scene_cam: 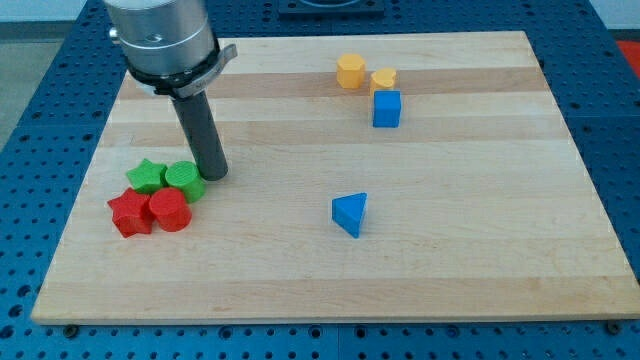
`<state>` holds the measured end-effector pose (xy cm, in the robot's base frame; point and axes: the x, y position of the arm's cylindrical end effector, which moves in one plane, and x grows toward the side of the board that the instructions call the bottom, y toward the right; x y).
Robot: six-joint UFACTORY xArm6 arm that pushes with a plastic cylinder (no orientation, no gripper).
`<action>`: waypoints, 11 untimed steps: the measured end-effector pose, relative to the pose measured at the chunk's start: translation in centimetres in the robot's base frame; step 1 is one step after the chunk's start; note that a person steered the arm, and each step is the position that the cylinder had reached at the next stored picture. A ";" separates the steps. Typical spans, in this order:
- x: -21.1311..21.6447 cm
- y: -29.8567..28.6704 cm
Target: Move your hand to the right side of the blue triangle
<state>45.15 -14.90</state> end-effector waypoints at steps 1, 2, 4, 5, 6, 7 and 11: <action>0.0 -0.8; -0.5 -0.8; -0.8 5.2; 3.7 7.3; 8.3 7.5; 11.8 10.5; 6.4 24.2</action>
